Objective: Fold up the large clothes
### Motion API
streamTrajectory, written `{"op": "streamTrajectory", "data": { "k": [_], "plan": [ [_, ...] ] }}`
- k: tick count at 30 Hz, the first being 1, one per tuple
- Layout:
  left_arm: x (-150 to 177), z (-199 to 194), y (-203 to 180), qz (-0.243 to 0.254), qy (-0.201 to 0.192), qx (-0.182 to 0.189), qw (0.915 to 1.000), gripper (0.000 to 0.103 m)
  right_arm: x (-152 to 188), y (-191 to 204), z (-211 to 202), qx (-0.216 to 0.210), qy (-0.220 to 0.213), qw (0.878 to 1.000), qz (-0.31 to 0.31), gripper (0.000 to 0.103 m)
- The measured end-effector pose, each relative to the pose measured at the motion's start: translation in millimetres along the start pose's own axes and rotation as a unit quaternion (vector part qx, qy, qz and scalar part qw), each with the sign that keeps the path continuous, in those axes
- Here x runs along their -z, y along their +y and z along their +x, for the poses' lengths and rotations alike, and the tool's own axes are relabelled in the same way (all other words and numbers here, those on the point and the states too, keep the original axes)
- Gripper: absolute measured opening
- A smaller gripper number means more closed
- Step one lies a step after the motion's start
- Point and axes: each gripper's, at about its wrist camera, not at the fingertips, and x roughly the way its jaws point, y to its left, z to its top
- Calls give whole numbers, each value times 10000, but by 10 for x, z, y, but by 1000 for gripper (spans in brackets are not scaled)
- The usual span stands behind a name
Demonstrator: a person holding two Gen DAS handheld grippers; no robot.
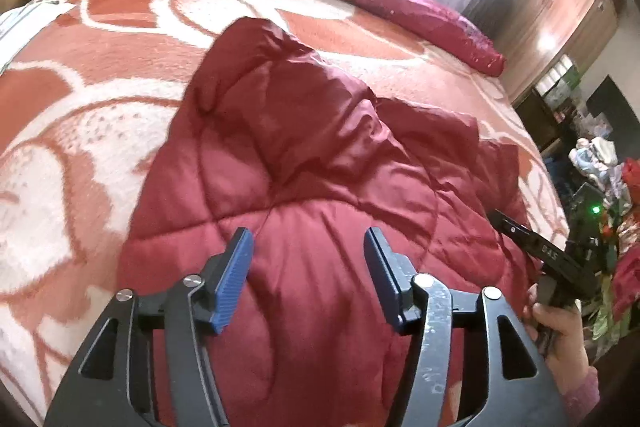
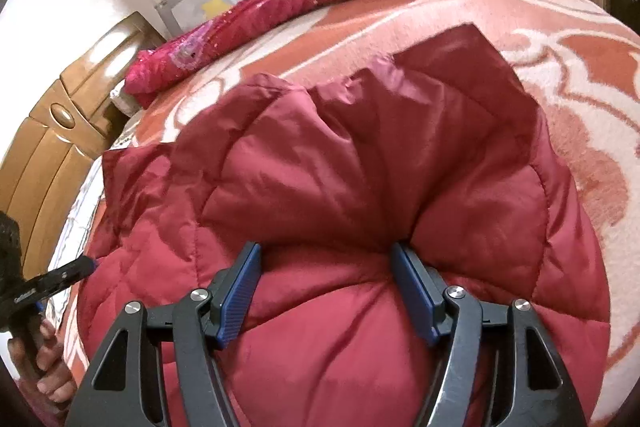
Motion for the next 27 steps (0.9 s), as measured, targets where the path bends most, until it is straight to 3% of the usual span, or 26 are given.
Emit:
{"op": "streamTrajectory", "data": {
  "k": [8,12,21,27],
  "plan": [
    [165,-240,271,-301,-114,40,9995,62,173,16,-456,-148,-120,9997,129,69],
    [265,-353,401,-327,-198,-9,9993,71,310,-24,-742,-267,-182,9993,184,77],
    [343,-369,771,-650,-78,129,9978,72,464,-216,-1121,134,-141,9998,-24,81],
    [363,-323,869,-720,39,187,9972,72,446,-429,-1186,165,-115,9996,184,83]
  ]
}}
